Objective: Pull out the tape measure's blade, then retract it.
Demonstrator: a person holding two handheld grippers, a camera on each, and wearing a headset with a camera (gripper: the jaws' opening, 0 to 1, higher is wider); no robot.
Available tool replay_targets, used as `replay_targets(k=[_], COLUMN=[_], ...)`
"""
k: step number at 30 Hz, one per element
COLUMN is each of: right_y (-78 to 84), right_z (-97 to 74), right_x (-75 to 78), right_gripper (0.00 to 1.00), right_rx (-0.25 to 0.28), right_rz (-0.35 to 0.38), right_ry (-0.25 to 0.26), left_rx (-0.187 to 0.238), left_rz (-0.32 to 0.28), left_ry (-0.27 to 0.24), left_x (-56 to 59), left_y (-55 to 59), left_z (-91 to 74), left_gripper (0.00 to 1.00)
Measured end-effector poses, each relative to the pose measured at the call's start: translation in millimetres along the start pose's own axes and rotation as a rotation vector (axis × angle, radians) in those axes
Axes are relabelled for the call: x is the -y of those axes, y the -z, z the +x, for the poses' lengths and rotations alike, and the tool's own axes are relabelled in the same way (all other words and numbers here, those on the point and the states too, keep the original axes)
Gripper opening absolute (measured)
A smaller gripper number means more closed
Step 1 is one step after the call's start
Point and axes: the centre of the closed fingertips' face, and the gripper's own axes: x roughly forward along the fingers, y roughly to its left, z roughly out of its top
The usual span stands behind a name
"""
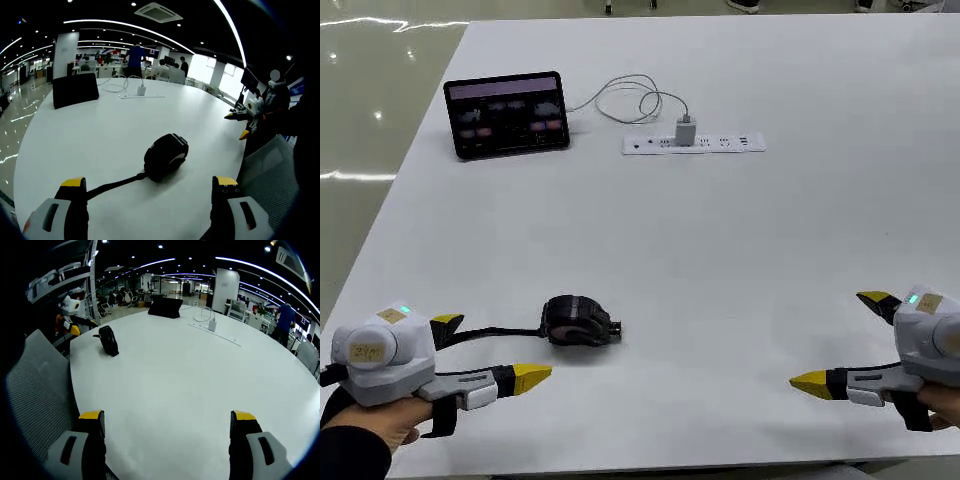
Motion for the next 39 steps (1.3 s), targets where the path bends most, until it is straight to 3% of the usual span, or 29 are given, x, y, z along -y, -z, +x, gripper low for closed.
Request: replay_targets(k=[8, 17, 29, 39], right_y=[2.7, -8.9, -1.0, 2.6], right_z=[-13.8, -32.1, -30.6, -33.9], right_x=[-6.7, -16.8, -24.7, -22.8], right_gripper=[1.00, 1.00, 1.00, 1.00], right_rx=[0.004, 0.039, 0.017, 0.017], right_rz=[0.007, 0.007, 0.015, 0.018], right_ry=[0.006, 0.020, 0.008, 0.015], left_rx=[0.007, 0.008, -0.009, -0.014], left_rz=[0.011, 0.028, 0.047, 0.026], left_ry=[-0.009, 0.001, -0.019, -0.002], left_x=[0.7, 10.6, 9.3, 13.4], left_y=[-4.2, -8.1, -3.0, -1.5], left_z=[-10.0, -18.9, -20.3, -18.9], left_gripper=[1.00, 1.00, 1.00, 1.00])
